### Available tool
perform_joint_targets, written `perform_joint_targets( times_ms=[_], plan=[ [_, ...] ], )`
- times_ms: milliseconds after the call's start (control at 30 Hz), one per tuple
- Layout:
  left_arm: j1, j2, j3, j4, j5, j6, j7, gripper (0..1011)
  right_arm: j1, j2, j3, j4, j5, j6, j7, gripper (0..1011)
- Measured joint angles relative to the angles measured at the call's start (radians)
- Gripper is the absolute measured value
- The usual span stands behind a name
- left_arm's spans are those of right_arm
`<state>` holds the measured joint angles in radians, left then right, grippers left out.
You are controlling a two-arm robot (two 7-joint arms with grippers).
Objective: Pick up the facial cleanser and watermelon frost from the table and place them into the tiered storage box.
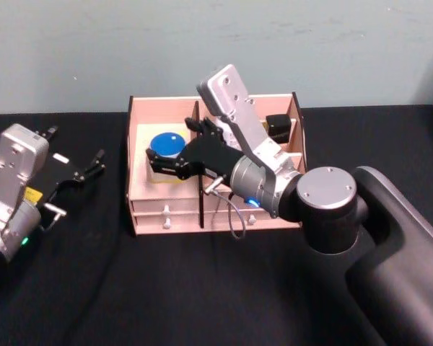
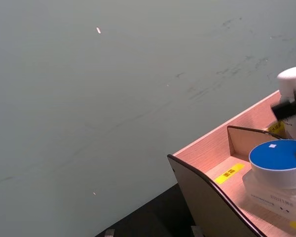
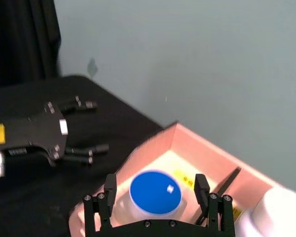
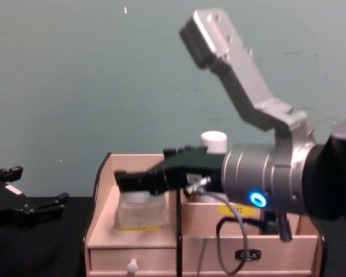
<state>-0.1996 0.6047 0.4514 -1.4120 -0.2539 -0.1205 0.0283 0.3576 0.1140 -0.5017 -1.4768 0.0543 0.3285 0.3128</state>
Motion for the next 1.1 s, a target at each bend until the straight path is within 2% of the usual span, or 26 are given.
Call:
perform_joint_targets(
  times_ms=[267,367,500,600,667,800,867,900,933,1100],
  plan=[
    [0.000,0.000,0.000,0.000,0.000,0.000,0.000,1001,-0.046,0.030,0.017,-0.119,-0.035,-0.079,-0.033,1003],
    [0.000,0.000,0.000,0.000,0.000,0.000,0.000,1001,-0.083,0.049,0.042,-0.185,-0.057,-0.106,-0.061,1003],
    [0.000,0.000,0.000,0.000,0.000,0.000,0.000,1001,-0.121,0.066,0.072,-0.240,-0.076,-0.122,-0.090,1002],
    [0.000,0.000,0.000,0.000,0.000,0.000,0.000,1001,-0.169,0.082,0.116,-0.295,-0.097,-0.143,-0.131,1002],
    [0.000,0.000,0.000,0.000,0.000,0.000,0.000,1001,-0.189,0.087,0.133,-0.314,-0.108,-0.152,-0.151,1003],
    [0.000,0.000,0.000,0.000,0.000,0.000,0.000,1001,-0.246,0.097,0.196,-0.351,-0.122,-0.167,-0.195,1003],
    [0.000,0.000,0.000,0.000,0.000,0.000,0.000,1001,-0.252,0.097,0.204,-0.354,-0.123,-0.168,-0.199,1003],
    [0.000,0.000,0.000,0.000,0.000,0.000,0.000,1001,-0.275,0.099,0.230,-0.358,-0.129,-0.175,-0.215,1003],
    [0.000,0.000,0.000,0.000,0.000,0.000,0.000,1001,-0.275,0.099,0.230,-0.358,-0.129,-0.175,-0.215,1002],
    [0.000,0.000,0.000,0.000,0.000,0.000,0.000,1001,-0.325,0.095,0.292,-0.350,-0.138,-0.194,-0.257,1003]
  ],
)
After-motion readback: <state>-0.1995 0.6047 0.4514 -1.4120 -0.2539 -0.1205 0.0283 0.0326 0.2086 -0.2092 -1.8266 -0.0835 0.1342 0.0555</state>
